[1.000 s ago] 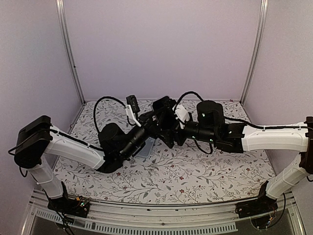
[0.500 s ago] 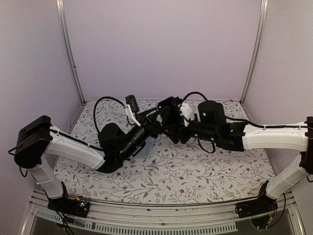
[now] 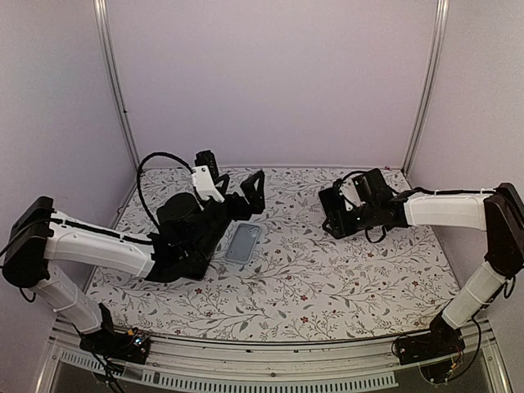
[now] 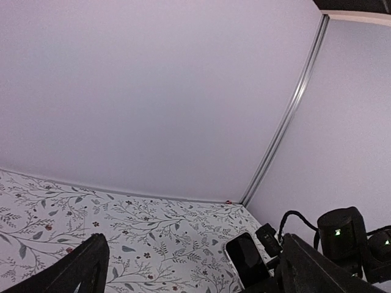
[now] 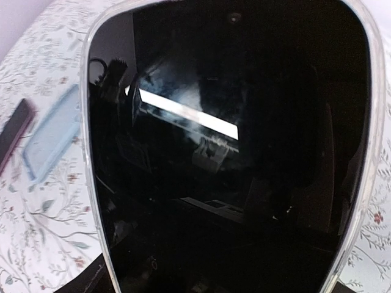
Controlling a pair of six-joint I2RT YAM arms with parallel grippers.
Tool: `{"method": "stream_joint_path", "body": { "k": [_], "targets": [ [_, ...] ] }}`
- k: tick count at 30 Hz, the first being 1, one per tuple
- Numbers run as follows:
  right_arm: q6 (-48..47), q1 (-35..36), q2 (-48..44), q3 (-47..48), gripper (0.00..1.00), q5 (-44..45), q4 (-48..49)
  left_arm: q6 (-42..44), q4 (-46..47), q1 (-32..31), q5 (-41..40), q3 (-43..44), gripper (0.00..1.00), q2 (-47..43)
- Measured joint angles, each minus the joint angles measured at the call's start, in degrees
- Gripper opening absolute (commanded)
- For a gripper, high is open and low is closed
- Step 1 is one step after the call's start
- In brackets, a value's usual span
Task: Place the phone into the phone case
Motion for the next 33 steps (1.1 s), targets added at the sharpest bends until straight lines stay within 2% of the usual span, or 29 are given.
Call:
{"method": "stream_joint_path", "body": {
  "k": [5, 7, 13, 19, 23, 33],
  "targets": [
    [1.44, -8.22, 8.76, 4.87, 0.55, -3.04, -9.46, 1.46, -8.04, 0.22, -4.94, 0.20, 0.99, -2.58],
    [1.68, -9.62, 11.43, 6.38, 0.59, -3.37, -12.83, 1.40, -10.23, 0.24, -5.73, 0.20, 0.99, -2.73],
    [1.86, -9.94, 16.20, 10.67, 0.74, -4.66, -19.52, 1.09, -14.23, 0.33, -6.36, 0.20, 0.99, -2.73],
    [1.42, -9.94, 17.46, 11.56, 0.81, -6.36, -20.94, 1.03, -15.30, 0.52, -6.91, 0.20, 0.99, -2.80],
    [1.33, -9.94, 17.55, 11.78, 0.99, -7.04, -20.96, 1.05, -15.61, 0.66, -7.10, 0.20, 0.99, -2.89],
    [1.03, -9.94, 17.92, 12.72, 0.99, -7.15, -21.55, 1.25, -16.26, 1.22, -7.15, 0.20, 0.99, -3.04]
  ]
}}
